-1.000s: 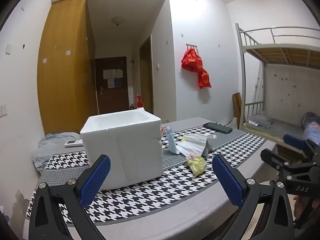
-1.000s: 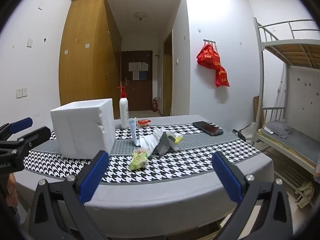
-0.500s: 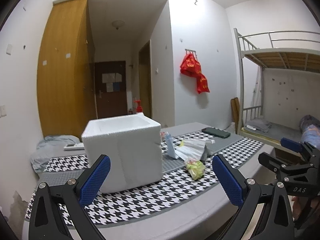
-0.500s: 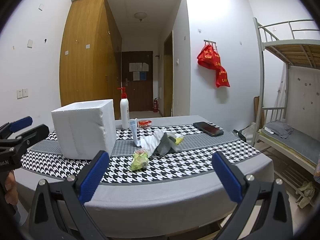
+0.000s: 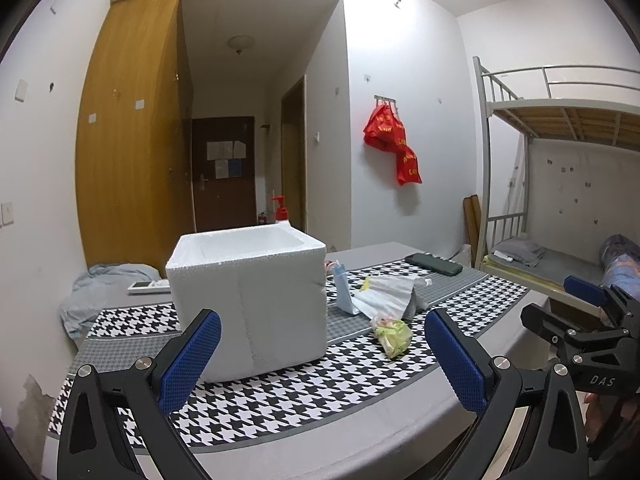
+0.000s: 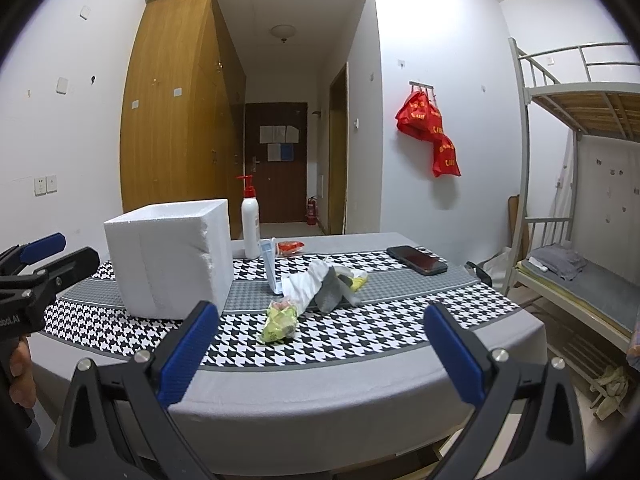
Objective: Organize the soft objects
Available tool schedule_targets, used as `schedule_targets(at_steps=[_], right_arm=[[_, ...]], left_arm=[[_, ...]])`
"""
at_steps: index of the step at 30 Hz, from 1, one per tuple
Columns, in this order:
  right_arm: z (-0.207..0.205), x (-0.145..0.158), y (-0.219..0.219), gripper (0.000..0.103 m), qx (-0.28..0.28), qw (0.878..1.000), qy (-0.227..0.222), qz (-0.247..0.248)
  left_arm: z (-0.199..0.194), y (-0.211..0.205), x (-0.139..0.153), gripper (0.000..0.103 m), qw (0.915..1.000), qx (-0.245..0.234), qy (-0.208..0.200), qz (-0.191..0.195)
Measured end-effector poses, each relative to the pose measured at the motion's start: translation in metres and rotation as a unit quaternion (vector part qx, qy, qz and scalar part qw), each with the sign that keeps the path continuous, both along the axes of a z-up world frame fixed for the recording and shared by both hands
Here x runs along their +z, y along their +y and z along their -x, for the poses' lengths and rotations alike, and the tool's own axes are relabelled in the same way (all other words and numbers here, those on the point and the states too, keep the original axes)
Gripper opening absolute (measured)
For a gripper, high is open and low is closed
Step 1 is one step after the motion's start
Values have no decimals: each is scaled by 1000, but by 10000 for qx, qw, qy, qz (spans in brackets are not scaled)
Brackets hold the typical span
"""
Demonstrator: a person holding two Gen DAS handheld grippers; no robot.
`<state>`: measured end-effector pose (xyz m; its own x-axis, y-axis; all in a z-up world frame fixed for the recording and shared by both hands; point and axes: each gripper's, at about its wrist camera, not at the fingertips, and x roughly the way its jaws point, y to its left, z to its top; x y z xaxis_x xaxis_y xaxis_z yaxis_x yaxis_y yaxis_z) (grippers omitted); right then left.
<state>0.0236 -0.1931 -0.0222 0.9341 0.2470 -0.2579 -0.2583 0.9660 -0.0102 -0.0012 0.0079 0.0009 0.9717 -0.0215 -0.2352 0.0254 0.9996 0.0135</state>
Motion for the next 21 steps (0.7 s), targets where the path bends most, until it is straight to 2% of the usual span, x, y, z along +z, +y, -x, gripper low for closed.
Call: schedule_targets(at_steps=[21], right_arm=[[2, 0, 2, 103, 46, 10000, 5, -11]], left_arm=[[-3, -1, -3, 102, 10000, -10, 69, -13]])
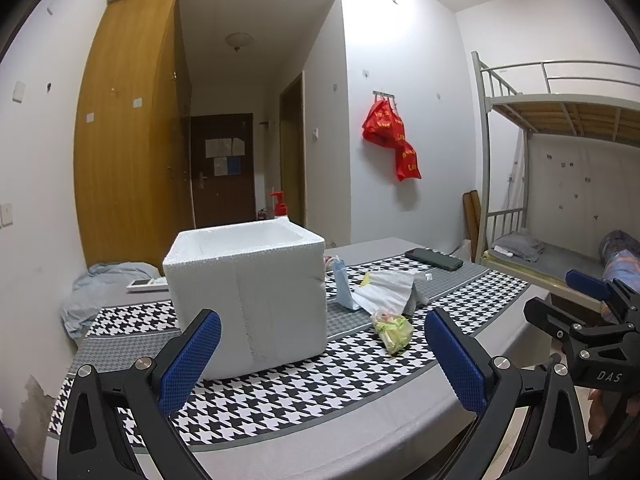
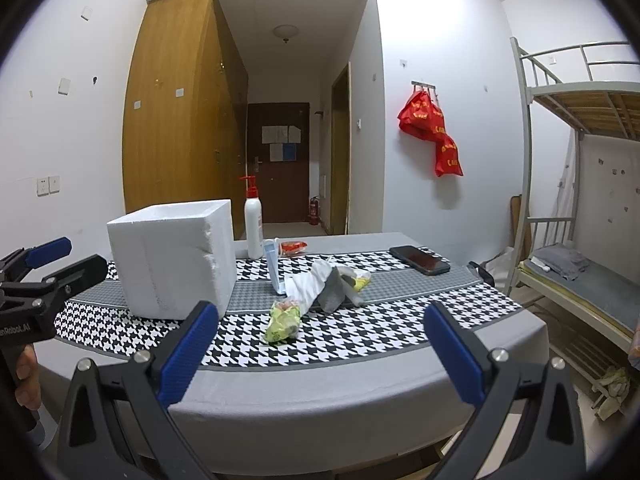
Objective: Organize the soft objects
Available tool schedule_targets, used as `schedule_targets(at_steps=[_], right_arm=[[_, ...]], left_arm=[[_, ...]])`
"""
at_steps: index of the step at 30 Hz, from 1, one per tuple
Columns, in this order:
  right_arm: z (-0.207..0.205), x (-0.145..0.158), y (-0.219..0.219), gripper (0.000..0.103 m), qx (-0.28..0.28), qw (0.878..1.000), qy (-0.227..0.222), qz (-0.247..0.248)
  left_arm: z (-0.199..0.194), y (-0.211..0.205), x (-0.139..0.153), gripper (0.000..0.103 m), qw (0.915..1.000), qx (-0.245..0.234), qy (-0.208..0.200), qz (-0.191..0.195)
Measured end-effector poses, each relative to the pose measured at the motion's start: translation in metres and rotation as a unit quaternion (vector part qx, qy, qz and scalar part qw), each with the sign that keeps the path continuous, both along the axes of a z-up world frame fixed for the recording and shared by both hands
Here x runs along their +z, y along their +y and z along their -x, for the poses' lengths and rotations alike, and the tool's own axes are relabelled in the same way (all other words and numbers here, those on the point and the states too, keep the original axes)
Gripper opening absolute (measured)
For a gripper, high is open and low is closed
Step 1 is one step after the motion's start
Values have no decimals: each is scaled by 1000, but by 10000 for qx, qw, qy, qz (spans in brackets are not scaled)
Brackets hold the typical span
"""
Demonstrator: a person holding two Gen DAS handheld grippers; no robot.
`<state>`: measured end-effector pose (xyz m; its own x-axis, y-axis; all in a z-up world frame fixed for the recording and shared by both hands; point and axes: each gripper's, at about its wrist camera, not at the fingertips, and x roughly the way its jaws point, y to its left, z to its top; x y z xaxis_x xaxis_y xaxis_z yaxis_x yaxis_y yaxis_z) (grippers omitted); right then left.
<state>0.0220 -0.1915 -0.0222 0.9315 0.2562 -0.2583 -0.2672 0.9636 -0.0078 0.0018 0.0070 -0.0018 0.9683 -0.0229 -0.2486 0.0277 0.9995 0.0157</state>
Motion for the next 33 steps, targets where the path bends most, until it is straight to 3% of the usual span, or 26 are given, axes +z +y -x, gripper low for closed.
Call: schedule_targets(at_steps=[22, 33], right_arm=[[-5, -2, 1, 103, 28, 10000, 71, -8], [-18, -6, -4, 103, -20, 9999, 168, 8]], left_arm=[[-3, -3, -1, 102, 9999, -93, 25, -107], [-25, -5, -10, 102, 9986, -313, 396, 132]])
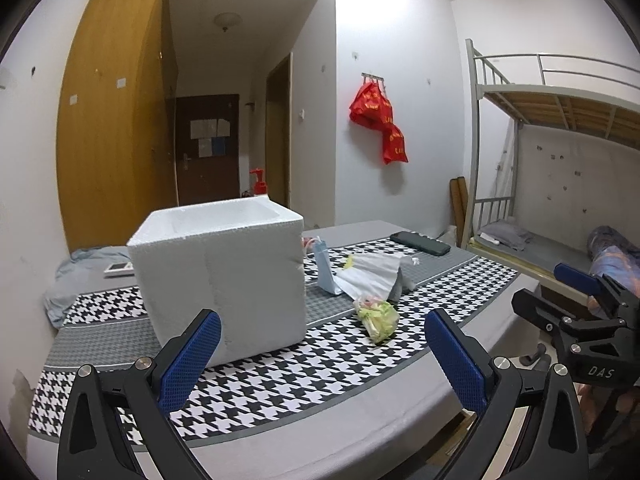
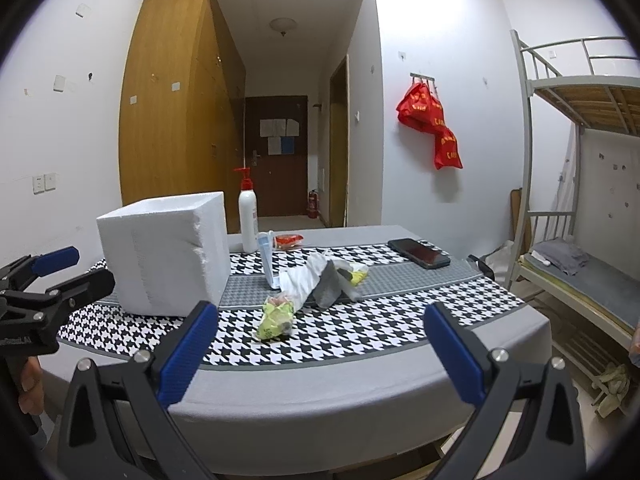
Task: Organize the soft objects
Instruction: 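Move the left tool to the green snack bag and close on it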
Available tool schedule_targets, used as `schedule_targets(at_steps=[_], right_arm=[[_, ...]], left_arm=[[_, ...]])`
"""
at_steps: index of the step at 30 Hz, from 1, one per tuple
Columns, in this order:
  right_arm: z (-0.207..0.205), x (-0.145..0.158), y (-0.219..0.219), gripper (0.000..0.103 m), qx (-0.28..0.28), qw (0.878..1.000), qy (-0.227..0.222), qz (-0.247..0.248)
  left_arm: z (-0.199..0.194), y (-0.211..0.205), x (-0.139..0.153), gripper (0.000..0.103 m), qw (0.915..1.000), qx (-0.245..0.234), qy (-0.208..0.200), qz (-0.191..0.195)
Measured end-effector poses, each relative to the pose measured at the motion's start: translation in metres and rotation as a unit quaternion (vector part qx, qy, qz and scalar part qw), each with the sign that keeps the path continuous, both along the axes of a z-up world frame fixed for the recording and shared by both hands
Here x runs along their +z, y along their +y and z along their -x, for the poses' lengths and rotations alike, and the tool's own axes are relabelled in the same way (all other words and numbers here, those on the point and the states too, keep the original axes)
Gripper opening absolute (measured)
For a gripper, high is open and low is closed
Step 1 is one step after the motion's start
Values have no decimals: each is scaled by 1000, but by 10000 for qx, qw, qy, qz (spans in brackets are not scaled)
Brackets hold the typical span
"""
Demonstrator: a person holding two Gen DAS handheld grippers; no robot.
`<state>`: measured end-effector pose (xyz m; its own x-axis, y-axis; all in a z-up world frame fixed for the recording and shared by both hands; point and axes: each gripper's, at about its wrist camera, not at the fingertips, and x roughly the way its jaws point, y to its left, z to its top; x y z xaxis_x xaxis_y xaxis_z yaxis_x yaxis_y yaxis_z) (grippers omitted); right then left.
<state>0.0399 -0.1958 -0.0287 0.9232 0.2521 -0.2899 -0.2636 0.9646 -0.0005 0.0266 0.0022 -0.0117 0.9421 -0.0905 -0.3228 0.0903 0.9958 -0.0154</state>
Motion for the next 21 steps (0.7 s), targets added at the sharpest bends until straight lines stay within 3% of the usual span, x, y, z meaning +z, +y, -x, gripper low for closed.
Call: schedule_targets(at_steps=[21], right_arm=[[-65, -12, -9, 103, -61, 9990, 432, 65]], left_arm=[[-61, -28, -13, 102, 9971, -379, 654, -120]])
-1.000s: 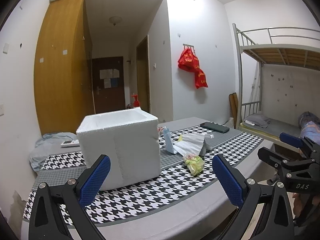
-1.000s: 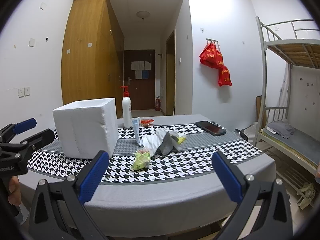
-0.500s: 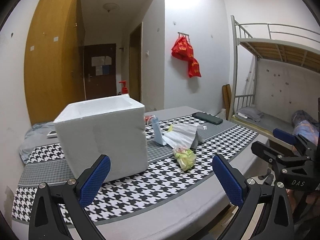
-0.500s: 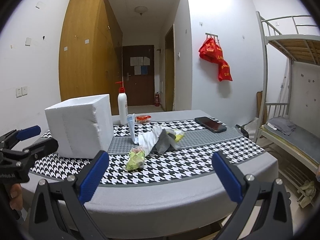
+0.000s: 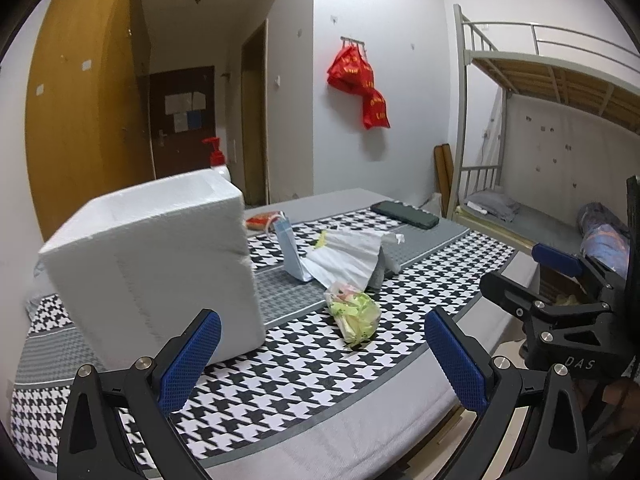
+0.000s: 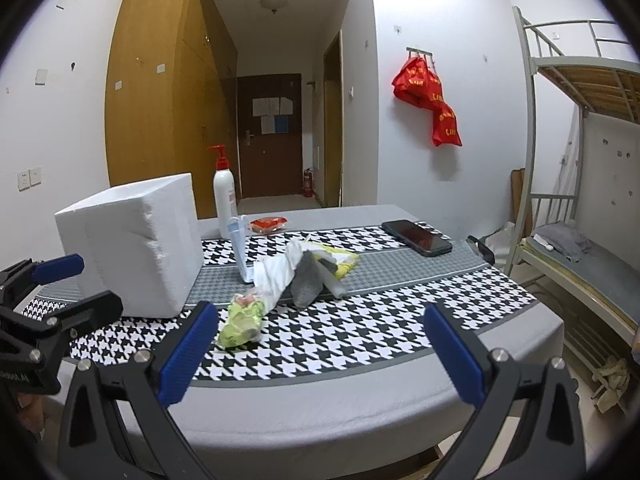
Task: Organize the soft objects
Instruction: 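Move the left tool to the green snack bag and close on it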
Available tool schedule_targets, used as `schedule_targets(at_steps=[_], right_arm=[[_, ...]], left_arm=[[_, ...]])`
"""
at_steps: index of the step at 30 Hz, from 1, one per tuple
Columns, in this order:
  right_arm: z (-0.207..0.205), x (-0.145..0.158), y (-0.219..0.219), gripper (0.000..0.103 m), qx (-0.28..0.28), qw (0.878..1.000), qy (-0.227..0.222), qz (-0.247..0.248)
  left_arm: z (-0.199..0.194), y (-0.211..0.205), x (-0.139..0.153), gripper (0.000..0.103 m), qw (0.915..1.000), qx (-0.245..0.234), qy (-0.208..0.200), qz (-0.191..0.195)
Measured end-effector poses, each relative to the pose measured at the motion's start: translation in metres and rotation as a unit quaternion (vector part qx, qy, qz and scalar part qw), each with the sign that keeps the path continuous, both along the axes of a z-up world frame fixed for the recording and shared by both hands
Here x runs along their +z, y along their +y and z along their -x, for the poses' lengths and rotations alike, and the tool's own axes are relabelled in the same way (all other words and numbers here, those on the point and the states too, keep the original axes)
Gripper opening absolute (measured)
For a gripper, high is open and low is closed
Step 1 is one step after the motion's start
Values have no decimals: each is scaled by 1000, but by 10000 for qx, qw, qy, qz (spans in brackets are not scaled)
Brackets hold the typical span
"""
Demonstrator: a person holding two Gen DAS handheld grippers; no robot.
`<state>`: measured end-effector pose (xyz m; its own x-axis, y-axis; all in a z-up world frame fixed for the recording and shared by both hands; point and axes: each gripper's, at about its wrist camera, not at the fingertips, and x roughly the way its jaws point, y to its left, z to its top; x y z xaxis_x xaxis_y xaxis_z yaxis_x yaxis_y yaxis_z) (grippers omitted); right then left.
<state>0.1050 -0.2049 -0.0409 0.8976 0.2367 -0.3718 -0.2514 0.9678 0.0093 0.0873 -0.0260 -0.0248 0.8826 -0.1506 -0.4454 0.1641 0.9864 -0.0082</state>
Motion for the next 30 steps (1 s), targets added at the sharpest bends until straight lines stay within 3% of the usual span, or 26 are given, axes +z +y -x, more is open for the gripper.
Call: schedule_targets(at_steps=[21, 30], right_arm=[[-57, -21, -17, 103, -131, 9989, 443, 1], [-78, -30, -26, 103, -168, 9980, 609, 21]], left_arm=[[-65, -26, -26, 102, 9957, -240, 882, -174], [-100, -35, -45, 93, 9887, -283, 1473, -72]])
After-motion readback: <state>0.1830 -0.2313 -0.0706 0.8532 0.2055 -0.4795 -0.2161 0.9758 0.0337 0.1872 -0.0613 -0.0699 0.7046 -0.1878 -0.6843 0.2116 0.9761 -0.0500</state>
